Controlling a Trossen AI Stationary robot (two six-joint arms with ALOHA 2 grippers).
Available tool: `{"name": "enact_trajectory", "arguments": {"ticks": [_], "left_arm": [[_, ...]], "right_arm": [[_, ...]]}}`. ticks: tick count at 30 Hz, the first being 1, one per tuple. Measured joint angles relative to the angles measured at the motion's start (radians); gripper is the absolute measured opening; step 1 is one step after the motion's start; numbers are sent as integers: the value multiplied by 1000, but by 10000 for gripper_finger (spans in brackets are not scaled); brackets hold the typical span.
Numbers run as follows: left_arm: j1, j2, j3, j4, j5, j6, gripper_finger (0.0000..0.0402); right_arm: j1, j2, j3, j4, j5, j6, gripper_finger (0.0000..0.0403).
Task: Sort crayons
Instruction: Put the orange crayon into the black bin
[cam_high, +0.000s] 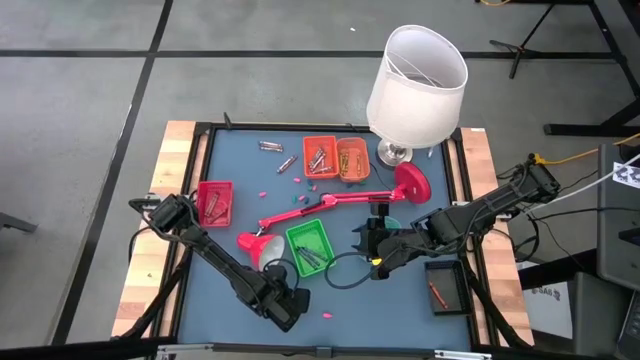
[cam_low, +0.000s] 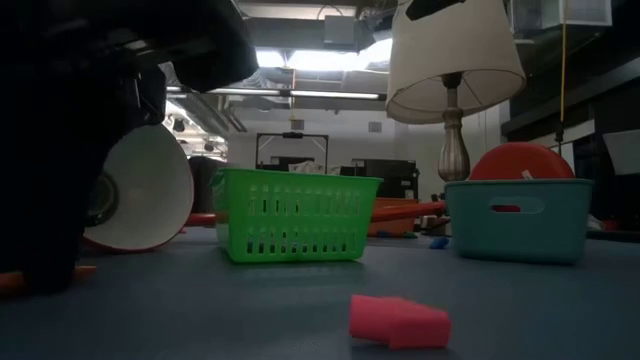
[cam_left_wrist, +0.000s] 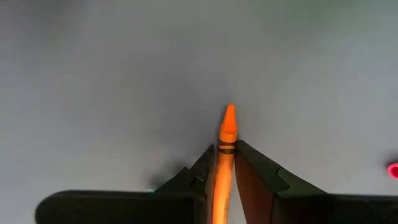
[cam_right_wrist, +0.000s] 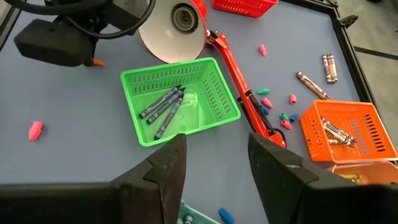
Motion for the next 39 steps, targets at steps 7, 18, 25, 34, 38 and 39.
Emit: {"name": "enact_trajectory", "arguments": {"ticks": [7, 18, 25, 34, 38, 39], "left_arm": [[-1, 3, -1, -3, -22, 0, 50], [-2, 5, -3, -4, -67, 0, 50], [-3, 6, -3, -5, -90, 1, 27], [-2, 6, -4, -3, -105, 15, 3], [-2, -1, -4, 4, -136, 28, 4], [-3, -5, -5, 8, -152, 30, 4]], "right_arm": [[0, 0, 0, -1, 0, 0, 172], [0, 0, 0, 0, 0, 0, 172], [0, 0, 0, 0, 0, 0, 172], [0, 0, 0, 0, 0, 0, 172], [0, 0, 0, -3, 0, 0, 172], [0, 0, 0, -6, 0, 0, 172]]}}
